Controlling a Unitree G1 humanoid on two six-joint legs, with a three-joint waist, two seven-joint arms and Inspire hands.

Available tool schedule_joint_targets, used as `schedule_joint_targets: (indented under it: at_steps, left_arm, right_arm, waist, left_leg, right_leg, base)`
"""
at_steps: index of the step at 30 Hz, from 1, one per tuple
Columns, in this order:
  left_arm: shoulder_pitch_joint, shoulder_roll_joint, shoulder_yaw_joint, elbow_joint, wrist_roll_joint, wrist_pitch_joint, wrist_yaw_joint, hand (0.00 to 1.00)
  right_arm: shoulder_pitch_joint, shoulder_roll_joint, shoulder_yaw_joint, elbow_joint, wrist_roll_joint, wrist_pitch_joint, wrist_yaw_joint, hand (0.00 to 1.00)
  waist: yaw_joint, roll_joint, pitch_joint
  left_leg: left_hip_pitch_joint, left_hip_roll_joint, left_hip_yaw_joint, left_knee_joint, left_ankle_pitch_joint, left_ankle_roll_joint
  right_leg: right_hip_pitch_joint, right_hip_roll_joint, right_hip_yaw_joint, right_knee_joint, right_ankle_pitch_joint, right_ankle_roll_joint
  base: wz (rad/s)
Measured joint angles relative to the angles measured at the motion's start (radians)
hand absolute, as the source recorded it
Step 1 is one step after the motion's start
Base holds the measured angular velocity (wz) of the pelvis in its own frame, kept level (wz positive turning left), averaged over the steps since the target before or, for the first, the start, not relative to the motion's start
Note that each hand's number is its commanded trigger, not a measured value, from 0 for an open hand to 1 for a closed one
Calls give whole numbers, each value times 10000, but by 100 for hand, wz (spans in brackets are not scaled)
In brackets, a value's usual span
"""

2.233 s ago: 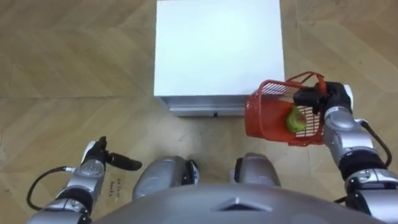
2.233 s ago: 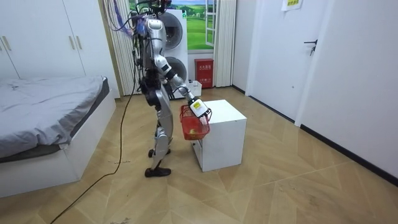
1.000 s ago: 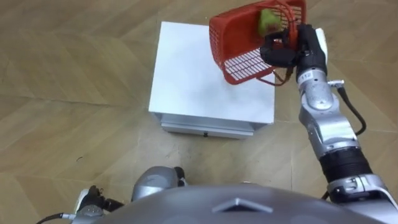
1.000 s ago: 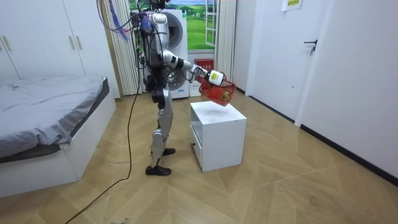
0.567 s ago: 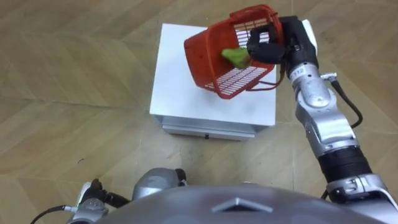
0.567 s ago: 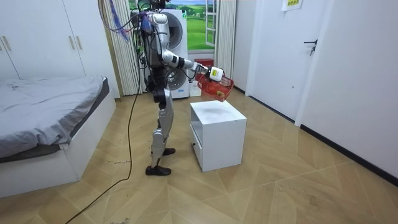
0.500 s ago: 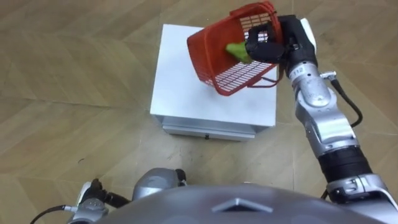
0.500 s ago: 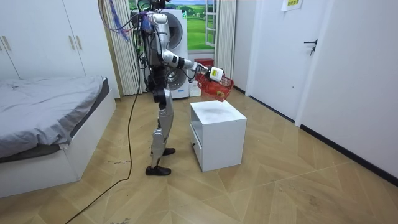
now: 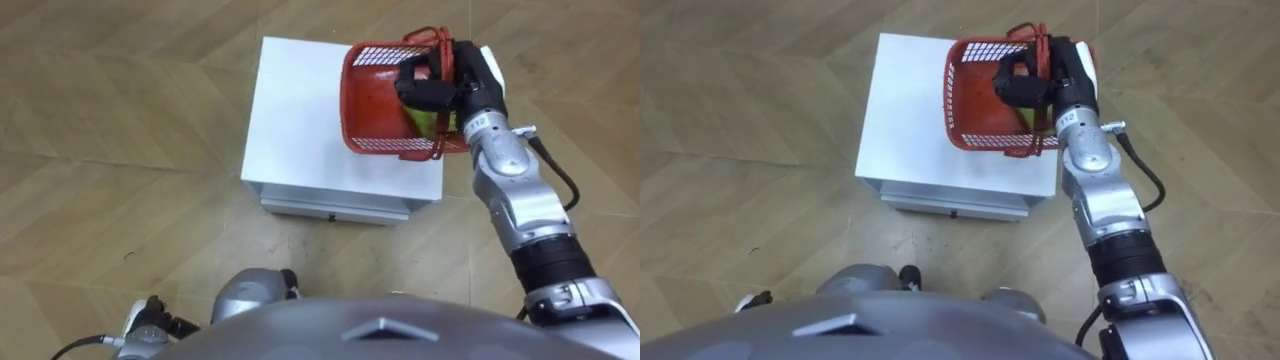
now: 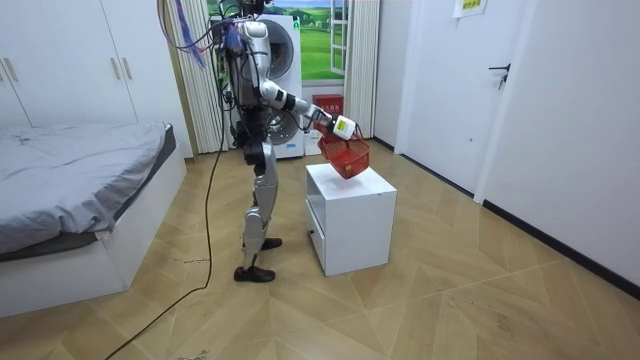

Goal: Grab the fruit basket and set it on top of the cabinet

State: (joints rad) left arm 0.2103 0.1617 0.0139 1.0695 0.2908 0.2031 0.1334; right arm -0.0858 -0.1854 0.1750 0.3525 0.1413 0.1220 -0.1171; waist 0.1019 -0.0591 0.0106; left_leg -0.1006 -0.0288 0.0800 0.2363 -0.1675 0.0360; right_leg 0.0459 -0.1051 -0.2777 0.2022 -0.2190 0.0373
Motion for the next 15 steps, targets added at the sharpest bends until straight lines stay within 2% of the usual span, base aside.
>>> schedule_joint_targets:
  at_steps: [5, 6, 7, 9, 10, 11, 12, 13, 15]
  left_arm:
    - [0, -1, -5, -232, 224, 71, -248, 0]
    - [-8, 10, -4, -244, 251, 78, -292, 0]
    - [-8, 10, -5, -262, 252, 81, -292, 0]
    - [-8, 7, -6, -280, 267, 83, -293, 0]
    - [-7, 4, -6, -277, 266, 89, -293, 0]
    - [-6, 3, -5, -274, 266, 89, -293, 0]
    - [-1, 4, 2, -273, 268, 92, -292, 0]
    - [5, 8, 12, -272, 268, 109, -291, 0]
    - [9, 7, 15, -271, 267, 145, -290, 0]
  right_arm:
    - [-608, 6, 10, 953, 34, 28, -50, 100]
    - [-800, 5, 37, 1218, 111, 28, -116, 89]
    - [-1003, 4, 70, 1505, 153, 29, -141, 71]
    - [-1157, 2, 95, 1809, 154, 29, -164, 53]
    - [-1254, 2, 98, 2061, 153, 30, -170, 35]
    - [-1315, 3, 96, 2203, 147, 29, -183, 25]
    - [-1391, 3, 94, 2426, 142, 32, -237, 8]
    - [-1440, 4, 94, 2591, 143, 34, -279, 0]
    - [-1445, 3, 94, 2659, 145, 80, -357, 0]
  waist:
    - [164, -75, 1]
    - [190, -112, 3]
    - [256, -162, 20]
    - [361, -219, 18]
    - [384, -224, 16]
    - [411, -224, 16]
    - [441, -222, 16]
    - [465, -218, 17]
    - [516, -214, 19]
  left_leg:
    - [-150, -17, -33, 12, 3, -1]
    - [-177, -16, -25, 19, 3, -1]
    - [-193, -14, -27, 25, 3, -1]
    - [-224, -17, -71, 40, 3, -1]
    - [-229, -16, -138, 51, 3, -1]
    - [-223, -16, -166, 50, 3, -1]
    - [-219, -17, -216, 48, 3, -1]
    - [-216, -28, -274, 46, 3, -1]
    - [-225, -33, -285, 42, 3, 0]
  right_leg:
    - [-119, 2, -112, 23, 0, 0]
    - [-128, -3, -243, 24, 0, 1]
    - [-140, -3, -255, 21, 0, 1]
    - [-139, -3, -291, 11, 0, 1]
    - [-114, -12, -362, 12, 1, 1]
    - [-116, -16, -370, 11, 1, 1]
    - [-121, -24, -379, 4, 1, 1]
    - [-120, -31, -428, 1, 1, 1]
    - [-119, -36, -512, 3, 1, 2]
  base:
    - [5]
    - [9]
    - [9]
    - [10]
    - [14]
    - [15]
    - [10]
    - [10]
    - [6]
